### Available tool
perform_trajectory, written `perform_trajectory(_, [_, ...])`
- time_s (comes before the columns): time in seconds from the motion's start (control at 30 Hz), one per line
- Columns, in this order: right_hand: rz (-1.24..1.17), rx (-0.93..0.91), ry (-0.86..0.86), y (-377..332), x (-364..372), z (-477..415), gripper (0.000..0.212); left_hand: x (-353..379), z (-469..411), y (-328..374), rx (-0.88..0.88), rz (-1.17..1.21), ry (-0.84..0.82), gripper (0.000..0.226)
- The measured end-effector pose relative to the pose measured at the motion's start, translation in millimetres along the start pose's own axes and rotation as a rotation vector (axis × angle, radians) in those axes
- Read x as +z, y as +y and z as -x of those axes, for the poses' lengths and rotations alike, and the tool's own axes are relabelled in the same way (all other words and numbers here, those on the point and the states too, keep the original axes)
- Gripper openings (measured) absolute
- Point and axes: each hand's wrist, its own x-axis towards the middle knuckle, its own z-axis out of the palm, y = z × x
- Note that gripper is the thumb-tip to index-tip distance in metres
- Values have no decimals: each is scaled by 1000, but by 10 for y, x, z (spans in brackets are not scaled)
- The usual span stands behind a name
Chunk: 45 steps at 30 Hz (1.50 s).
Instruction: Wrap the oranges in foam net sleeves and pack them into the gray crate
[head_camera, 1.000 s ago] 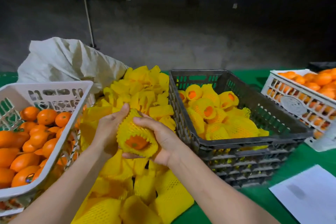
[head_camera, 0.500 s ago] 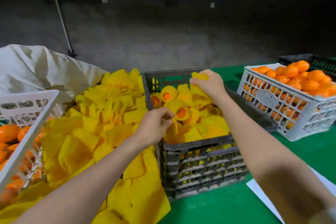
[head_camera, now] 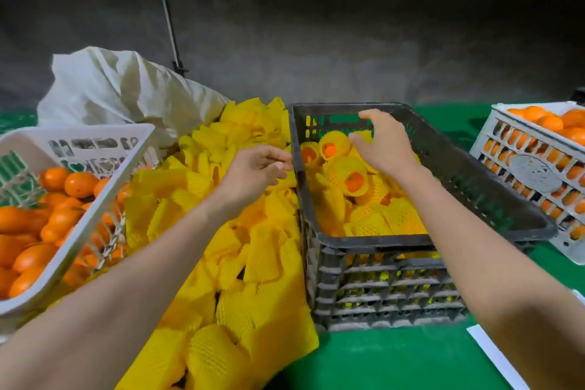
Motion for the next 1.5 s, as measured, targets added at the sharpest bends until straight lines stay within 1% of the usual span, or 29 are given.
perform_trajectory(0.03, [-133, -111, 87, -279, 4, 130, 41, -118, 9, -23, -21, 5, 34, 16])
perform_trajectory(0.07, [-243, -213, 137, -561, 37, 283, 34, -236, 20, -49, -43, 13, 64, 15])
perform_trajectory(0.1, [-321, -301, 127, -828, 102, 451, 30, -352, 37, -80, -63, 22, 94, 14])
perform_trajectory(0.13, [-367, -372, 54, -1055, 216, 612, 28, -458, 57, -115, -80, 29, 128, 14])
perform_trajectory(0.2, [-348, -440, -222, -1387, 593, 874, 26, -662, 135, -193, -108, 28, 183, 15])
perform_trajectory(0.27, [-184, -399, -541, -1556, 1056, 1060, 31, -849, 253, -278, -141, 21, 217, 14])
perform_trajectory(0.33, [-39, -374, -769, -1622, 1497, 1212, 41, -1027, 401, -362, -165, 18, 249, 16])
perform_trajectory(0.4, [34, -396, -878, -1662, 1866, 1324, 52, -1185, 551, -435, -185, 18, 282, 16])
perform_trajectory(0.47, [137, -432, -906, -1708, 2157, 1407, 59, -1328, 680, -501, -205, 12, 307, 13])
perform_trajectory(0.53, [248, -457, -894, -1741, 2339, 1451, 55, -1458, 787, -552, -220, 8, 328, 12])
perform_trajectory(0.6, [255, -437, -815, -1727, 2414, 1434, 38, -1582, 864, -583, -217, -5, 346, 11])
perform_trajectory(0.63, [213, -403, -748, -1716, 2397, 1399, 31, -1638, 899, -594, -212, -15, 350, 11])
perform_trajectory(0.67, [137, -344, -670, -1708, 2339, 1345, 27, -1685, 923, -604, -208, -25, 353, 11])
perform_trajectory(0.73, [-63, -199, -503, -1719, 2149, 1189, 26, -1763, 956, -622, -204, -42, 353, 14])
perform_trajectory(0.8, [-289, -109, -397, -1762, 1889, 1016, 28, -1804, 963, -627, -203, -51, 314, 25])
perform_trajectory(0.87, [-528, -69, -385, -1842, 1632, 912, 23, -1813, 942, -629, -196, -81, 213, 43])
perform_trajectory(0.93, [-782, -38, -447, -1945, 1404, 875, 19, -1789, 914, -603, -210, -83, 97, 54])
perform_trajectory(0.97, [-884, -38, -482, -1995, 1315, 871, 24, -1781, 900, -583, -209, -76, 57, 49])
perform_trajectory(1.0, [-935, -55, -504, -2033, 1257, 874, 29, -1781, 884, -577, -194, -69, 42, 36])
perform_trajectory(1.03, [-943, -91, -510, -2067, 1225, 888, 32, -1783, 879, -570, -174, -79, 57, 20])
perform_trajectory(1.07, [-917, -145, -488, -2104, 1213, 907, 32, -1788, 876, -561, -145, -98, 96, 12])
perform_trajectory(1.13, [-822, -247, -364, -2210, 1227, 964, 31, -1825, 882, -547, -113, -157, 182, 26])
perform_trajectory(1.2, [-721, -324, -143, -2372, 1273, 1012, 30, -1902, 893, -544, -79, -258, 244, 26])
perform_trajectory(1.27, [-658, -376, 73, -2583, 1332, 1003, 21, -2031, 911, -531, -48, -414, 300, 27])
perform_trajectory(1.3, [-660, -392, 112, -2716, 1375, 991, 18, -2131, 935, -524, -39, -463, 332, 29])
perform_trajectory(1.33, [-689, -387, 100, -2826, 1410, 969, 18, -2221, 937, -511, -29, -485, 353, 30])
perform_trajectory(1.4, [-794, -296, 6, -3075, 1529, 929, 21, -2475, 946, -510, -18, -381, 353, 25])
perform_trajectory(1.43, [-851, -232, -32, -3191, 1598, 917, 22, -2624, 940, -522, -31, -232, 347, 20])
perform_trajectory(1.5, [-986, -96, -112, -3380, 1762, 912, 25, -2894, 925, -582, -117, 117, 431, 25])
